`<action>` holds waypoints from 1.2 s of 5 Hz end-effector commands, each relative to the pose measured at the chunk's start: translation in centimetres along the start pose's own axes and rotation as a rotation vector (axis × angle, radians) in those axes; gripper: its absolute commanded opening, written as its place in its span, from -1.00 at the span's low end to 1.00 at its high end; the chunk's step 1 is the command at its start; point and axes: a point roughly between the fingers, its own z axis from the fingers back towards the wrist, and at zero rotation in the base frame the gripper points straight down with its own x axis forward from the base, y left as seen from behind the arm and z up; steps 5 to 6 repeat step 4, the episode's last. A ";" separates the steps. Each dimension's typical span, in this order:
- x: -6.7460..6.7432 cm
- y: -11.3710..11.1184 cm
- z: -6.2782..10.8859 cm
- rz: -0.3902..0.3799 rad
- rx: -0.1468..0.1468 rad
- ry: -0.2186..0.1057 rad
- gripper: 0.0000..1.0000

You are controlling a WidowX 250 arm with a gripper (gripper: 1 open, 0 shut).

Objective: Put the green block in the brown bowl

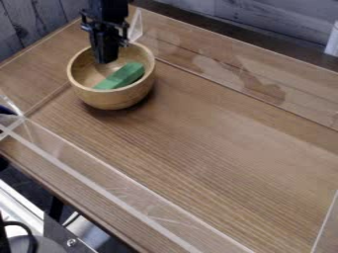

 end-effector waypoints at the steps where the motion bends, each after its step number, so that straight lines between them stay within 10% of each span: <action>1: 0.4 0.2 4.0 -0.021 0.038 -0.047 1.00; 3: 0.2 -1.5 7.6 0.018 0.068 -0.118 1.00; 6: 1.7 -2.5 8.7 -0.034 0.032 -0.128 1.00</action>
